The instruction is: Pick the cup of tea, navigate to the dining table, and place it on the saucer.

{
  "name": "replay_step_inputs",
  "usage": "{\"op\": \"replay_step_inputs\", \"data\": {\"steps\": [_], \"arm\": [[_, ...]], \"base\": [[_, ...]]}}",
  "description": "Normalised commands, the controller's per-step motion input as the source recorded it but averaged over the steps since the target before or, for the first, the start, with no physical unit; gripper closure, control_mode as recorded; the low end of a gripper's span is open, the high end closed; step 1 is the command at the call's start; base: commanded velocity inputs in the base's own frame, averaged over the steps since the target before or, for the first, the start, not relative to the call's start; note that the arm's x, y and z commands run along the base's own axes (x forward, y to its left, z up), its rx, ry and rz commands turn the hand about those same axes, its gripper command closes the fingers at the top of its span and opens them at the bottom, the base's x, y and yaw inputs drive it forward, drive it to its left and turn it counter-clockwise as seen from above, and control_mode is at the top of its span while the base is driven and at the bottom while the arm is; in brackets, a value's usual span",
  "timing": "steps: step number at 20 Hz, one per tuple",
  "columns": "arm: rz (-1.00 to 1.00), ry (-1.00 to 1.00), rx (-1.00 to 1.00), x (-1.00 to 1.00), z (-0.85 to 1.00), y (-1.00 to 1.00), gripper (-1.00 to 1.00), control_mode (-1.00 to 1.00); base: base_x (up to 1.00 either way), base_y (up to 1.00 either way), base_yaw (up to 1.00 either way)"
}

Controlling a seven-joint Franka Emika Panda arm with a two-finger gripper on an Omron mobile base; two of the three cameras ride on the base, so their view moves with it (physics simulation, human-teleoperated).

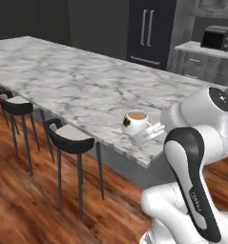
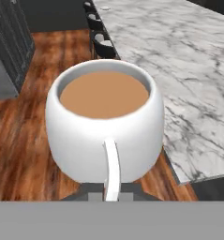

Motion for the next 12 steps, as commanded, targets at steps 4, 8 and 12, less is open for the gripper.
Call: {"op": "replay_step_inputs", "data": {"steps": [4, 8, 12], "arm": [[0.00, 0.00, 0.00, 0.00, 0.00, 0.00, 1.00, 1.00], [0.00, 0.00, 0.00, 0.00, 0.00, 0.00, 1.00, 1.00], [0.00, 0.00, 0.00, 0.00, 0.00, 0.00, 1.00, 1.00]], "base": [[0.34, -0.03, -0.47], [0.23, -0.09, -0.29], [0.31, -0.13, -0.18]]}}
